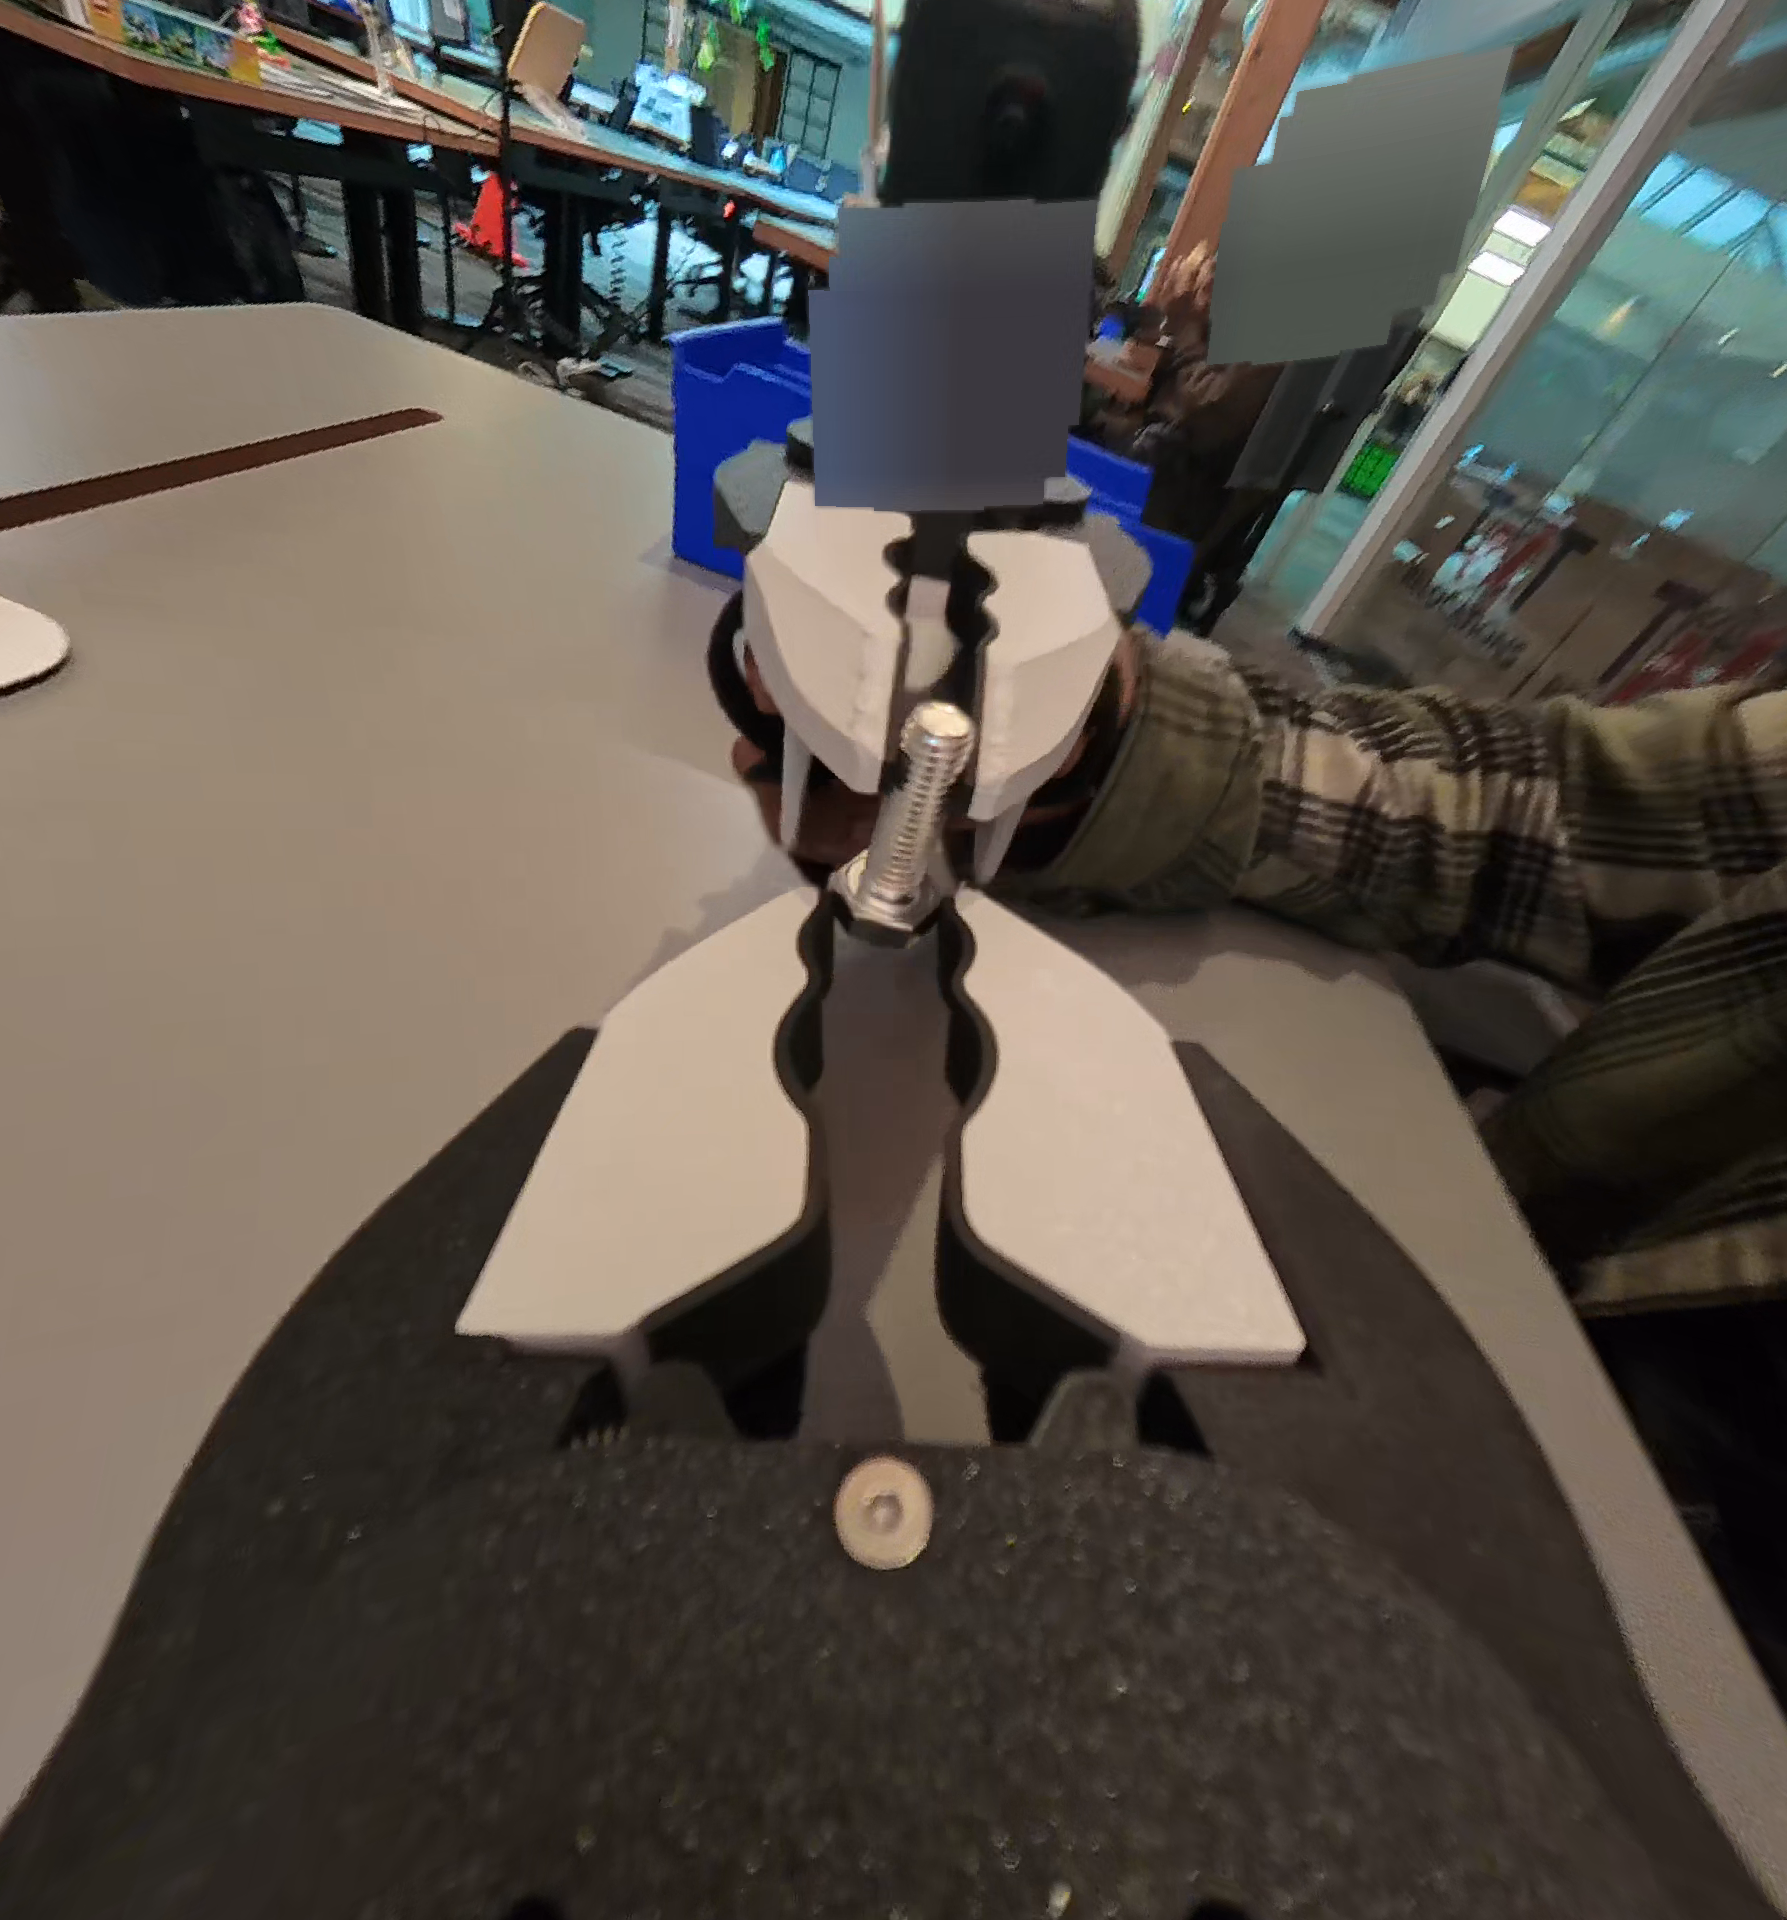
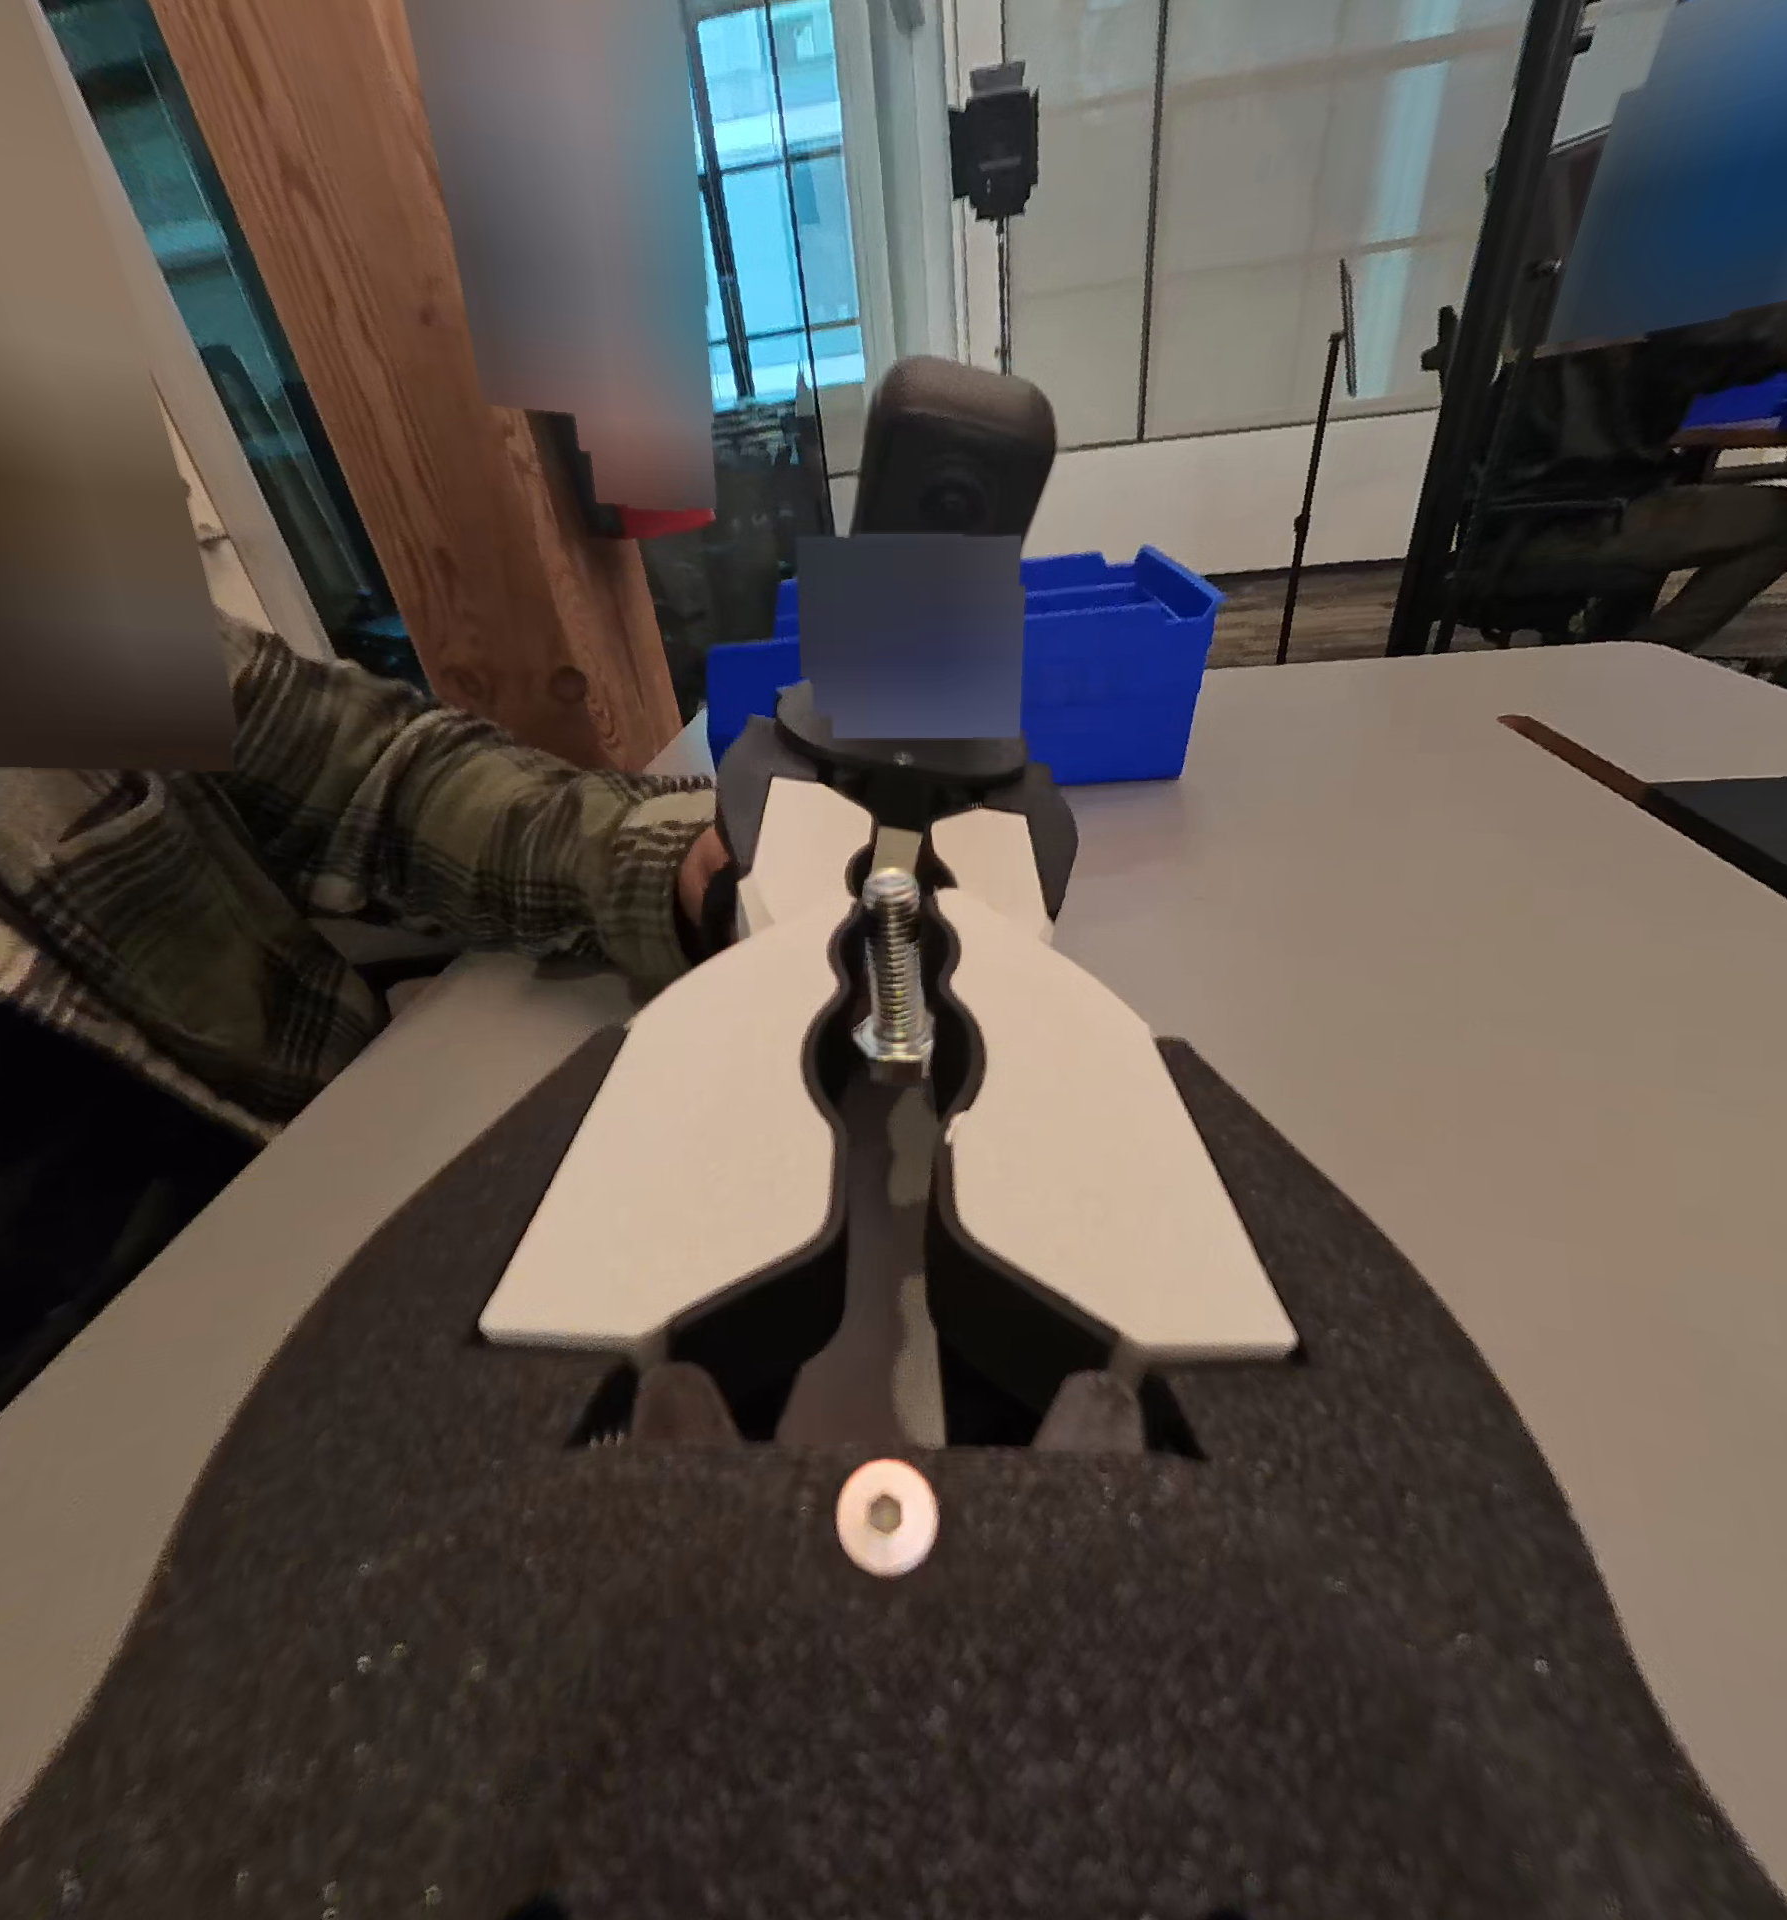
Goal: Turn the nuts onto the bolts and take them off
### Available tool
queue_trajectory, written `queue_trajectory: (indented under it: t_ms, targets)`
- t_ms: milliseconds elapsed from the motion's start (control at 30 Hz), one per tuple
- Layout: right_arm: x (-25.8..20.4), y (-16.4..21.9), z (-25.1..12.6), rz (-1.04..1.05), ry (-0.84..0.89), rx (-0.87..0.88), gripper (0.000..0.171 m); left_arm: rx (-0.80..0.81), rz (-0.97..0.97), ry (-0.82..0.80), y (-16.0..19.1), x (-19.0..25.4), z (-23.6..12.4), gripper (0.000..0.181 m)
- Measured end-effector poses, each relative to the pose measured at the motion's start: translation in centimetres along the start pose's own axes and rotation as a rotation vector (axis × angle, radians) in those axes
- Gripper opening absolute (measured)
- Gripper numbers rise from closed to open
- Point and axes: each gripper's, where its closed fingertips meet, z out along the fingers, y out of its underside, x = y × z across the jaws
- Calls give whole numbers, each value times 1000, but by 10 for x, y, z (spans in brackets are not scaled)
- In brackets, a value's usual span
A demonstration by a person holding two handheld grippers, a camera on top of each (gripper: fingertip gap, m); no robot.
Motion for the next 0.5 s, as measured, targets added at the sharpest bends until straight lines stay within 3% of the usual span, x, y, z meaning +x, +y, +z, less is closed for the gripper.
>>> queue_trajectory:
  t_ms: [67,233,367,500]
  targets:
    - [5,2,-6,-21,35,-74,23,-35,30,-25,4,-1,1,19]
    - [3,11,-15,-198,39,-387,27,-135,67,-73,19,-6,3,18]
    - [0,23,-15,-282,-13,-635,24,-205,91,-99,28,-9,6,19]
    - [-4,31,-11,-283,-78,-733,9,-225,99,-105,30,-9,6,18]
